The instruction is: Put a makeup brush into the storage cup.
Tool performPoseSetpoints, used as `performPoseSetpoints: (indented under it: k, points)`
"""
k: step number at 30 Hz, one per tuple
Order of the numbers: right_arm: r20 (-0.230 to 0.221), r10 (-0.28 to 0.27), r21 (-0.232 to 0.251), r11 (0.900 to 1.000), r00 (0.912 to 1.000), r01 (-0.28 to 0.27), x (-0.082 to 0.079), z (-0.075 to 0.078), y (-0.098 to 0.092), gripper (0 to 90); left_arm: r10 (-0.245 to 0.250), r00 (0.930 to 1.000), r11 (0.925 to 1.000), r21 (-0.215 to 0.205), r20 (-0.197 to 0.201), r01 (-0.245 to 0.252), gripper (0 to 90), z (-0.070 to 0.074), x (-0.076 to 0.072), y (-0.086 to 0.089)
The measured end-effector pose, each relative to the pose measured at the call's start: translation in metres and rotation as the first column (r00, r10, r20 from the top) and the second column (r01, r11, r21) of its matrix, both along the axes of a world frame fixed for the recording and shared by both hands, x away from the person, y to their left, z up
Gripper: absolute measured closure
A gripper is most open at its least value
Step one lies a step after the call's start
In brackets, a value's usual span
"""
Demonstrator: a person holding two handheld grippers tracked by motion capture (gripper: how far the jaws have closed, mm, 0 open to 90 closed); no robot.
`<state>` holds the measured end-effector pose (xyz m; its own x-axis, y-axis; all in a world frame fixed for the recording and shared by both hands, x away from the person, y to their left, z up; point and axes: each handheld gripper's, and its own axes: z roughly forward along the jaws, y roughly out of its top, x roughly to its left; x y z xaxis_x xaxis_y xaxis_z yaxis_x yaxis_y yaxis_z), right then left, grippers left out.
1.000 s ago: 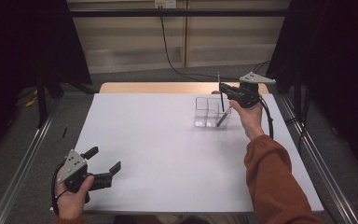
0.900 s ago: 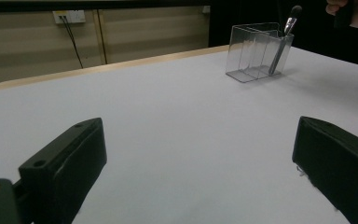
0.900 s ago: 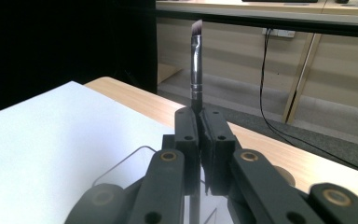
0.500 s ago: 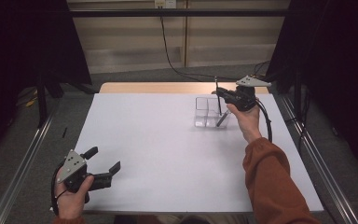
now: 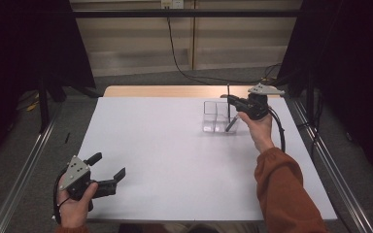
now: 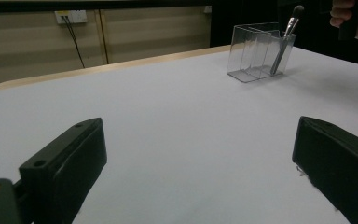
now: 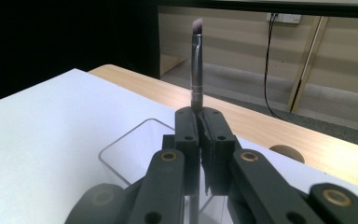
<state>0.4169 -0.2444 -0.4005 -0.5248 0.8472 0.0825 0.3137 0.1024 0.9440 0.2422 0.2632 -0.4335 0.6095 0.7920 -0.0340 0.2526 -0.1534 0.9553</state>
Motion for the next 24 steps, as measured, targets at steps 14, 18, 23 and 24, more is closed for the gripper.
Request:
performPoseSetpoints:
  k: [14, 18, 23, 24]
  points:
    - [-0.028, -0.011, -0.001, 1.0, 0.9996, 0.011, -0.005, -0.01, -0.003, 85.6, -0.007, 1.0, 1.0, 0.001, 0.001, 0.007, 2.9, 0.0, -0.001, -0.002]
    - [-0.036, -0.012, -0.01, 1.0, 0.9993, 0.012, -0.006, -0.014, -0.003, 85.6, -0.005, 1.0, 1.0, -0.001, -0.001, 0.005, 2.9, 0.0, -0.001, -0.002]
    - [-0.039, -0.01, -0.017, 1.0, 0.9992, 0.01, -0.007, -0.015, -0.003, 85.5, -0.005, 1.0, 1.0, -0.001, -0.001, 0.005, 2.9, 0.0, 0.0, -0.002]
    - [-0.04, -0.011, -0.017, 1.0, 0.9991, 0.01, -0.007, -0.015, -0.003, 85.5, -0.006, 1.0, 1.0, 0.0, -0.001, 0.006, 2.9, 0.0, -0.001, -0.002]
